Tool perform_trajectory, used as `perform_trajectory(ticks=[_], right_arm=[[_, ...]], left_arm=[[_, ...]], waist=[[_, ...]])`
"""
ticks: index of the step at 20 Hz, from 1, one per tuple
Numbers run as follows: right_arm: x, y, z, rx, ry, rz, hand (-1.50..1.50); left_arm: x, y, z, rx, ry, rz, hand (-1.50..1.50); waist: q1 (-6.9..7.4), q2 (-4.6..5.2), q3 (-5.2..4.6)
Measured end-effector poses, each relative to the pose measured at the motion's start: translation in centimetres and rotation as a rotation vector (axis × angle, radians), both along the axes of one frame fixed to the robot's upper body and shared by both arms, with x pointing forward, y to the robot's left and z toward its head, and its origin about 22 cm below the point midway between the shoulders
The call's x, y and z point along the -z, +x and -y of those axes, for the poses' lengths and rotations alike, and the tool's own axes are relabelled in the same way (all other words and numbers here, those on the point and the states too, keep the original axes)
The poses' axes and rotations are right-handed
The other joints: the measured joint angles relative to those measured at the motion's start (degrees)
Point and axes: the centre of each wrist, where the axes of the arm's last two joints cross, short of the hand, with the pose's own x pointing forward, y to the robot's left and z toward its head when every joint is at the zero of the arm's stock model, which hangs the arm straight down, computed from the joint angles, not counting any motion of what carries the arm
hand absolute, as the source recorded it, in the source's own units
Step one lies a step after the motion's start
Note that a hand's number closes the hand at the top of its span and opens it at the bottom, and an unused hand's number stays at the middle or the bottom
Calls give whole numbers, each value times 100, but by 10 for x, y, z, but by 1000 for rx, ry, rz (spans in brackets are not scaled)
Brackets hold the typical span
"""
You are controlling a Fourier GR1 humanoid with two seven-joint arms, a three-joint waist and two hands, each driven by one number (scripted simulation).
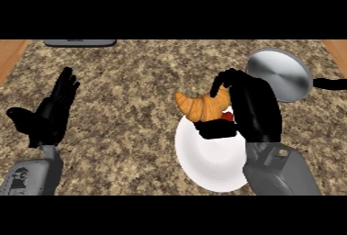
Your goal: Pick the croissant from the plate and place it in the pan
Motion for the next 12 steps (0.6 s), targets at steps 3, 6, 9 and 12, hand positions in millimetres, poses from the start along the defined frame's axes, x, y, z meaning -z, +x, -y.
perform_trajectory(ticks=[3, 6, 9, 12], right_arm=[[-9, 17, 21, 36, 111, 32, 150], [-20, 39, 52, 83, 192, 48, 150], [-14, 64, 88, 128, 205, 63, 150], [-8, 85, 125, 176, 180, 71, 150]], left_arm=[[2, 3, 2, 4, 1, 6, 0], [7, 1, -2, 2, 0, 6, 0], [5, 2, -2, 14, -1, 7, 0], [7, 0, 2, 18, 1, 7, 0]], waist=[[5, 15, 1], [22, 22, 0], [49, 28, 0], [72, 36, 3]])
